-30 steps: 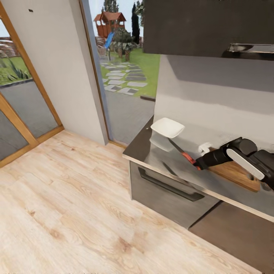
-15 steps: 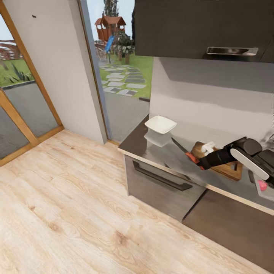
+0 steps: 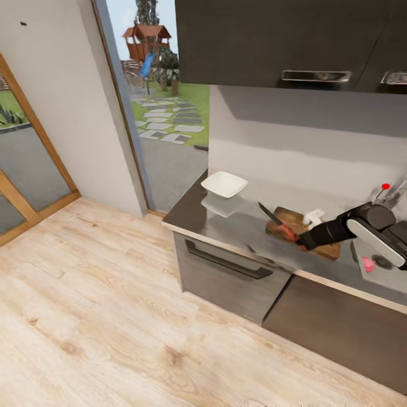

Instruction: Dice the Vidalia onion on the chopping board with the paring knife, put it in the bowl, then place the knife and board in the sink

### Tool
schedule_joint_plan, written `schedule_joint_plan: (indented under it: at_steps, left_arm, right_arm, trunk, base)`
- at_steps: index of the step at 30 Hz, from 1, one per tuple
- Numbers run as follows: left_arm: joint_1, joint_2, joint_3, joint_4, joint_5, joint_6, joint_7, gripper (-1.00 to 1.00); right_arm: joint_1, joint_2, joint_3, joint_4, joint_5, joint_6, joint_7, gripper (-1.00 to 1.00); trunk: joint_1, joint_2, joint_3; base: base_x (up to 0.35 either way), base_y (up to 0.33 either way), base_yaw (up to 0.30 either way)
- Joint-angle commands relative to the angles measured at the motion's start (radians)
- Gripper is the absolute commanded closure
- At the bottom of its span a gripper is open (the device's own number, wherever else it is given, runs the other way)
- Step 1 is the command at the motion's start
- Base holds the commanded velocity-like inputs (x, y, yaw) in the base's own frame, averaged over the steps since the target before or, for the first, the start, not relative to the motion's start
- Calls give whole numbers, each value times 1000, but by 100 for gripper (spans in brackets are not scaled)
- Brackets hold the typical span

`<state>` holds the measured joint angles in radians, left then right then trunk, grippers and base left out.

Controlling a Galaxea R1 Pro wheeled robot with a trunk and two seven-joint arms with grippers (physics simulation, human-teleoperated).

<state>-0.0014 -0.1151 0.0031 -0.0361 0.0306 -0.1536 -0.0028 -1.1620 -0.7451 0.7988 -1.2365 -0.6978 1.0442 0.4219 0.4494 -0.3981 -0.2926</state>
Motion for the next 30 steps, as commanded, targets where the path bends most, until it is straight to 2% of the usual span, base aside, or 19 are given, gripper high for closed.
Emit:
schedule_joint_plan:
  at_steps: [1, 4, 6, 11, 16, 27, 30]
  left_arm:
    - [0, 0, 0, 0, 3, -3, 0, -100]
    - [0, 0, 0, 0, 3, -3, 0, -100]
    - [0, -1, 0, 0, 3, -3, 0, -100]
    - [29, -5, 0, 27, 27, 7, 3, -100]
    - [57, 6, -1, -1, 19, -8, 5, -100]
    - [119, 12, -2, -63, 19, -10, 6, -100]
    - [136, 12, -2, -79, 19, -11, 6, -100]
  right_arm:
    - [-2, 0, -10, 0, 10, 1, 11, 100]
    - [-2, 0, -51, 0, 9, 3, 11, 100]
    - [-2, 0, -61, 0, 9, 3, 11, 100]
    - [26, -25, -79, 28, 12, 3, 9, 100]
    - [55, -12, -85, 40, 12, 3, 10, 100]
    - [57, -7, -146, 37, 5, 3, 13, 100]
    - [58, -7, -151, 37, 4, 3, 13, 100]
  trunk:
    - [1, -2, -2]
    - [1, -2, -2]
    - [1, -2, -2]
    - [1, -2, -2]
    - [1, -2, -2]
    - [1, -2, 9]
    - [1, -2, 13]
  base:
    - [0, 0, -299]
    - [0, 0, -300]
    - [0, 0, -295]
    - [0, 0, 0]
    - [0, 0, 0]
    - [0, 0, 0]
    - [0, 0, 0]
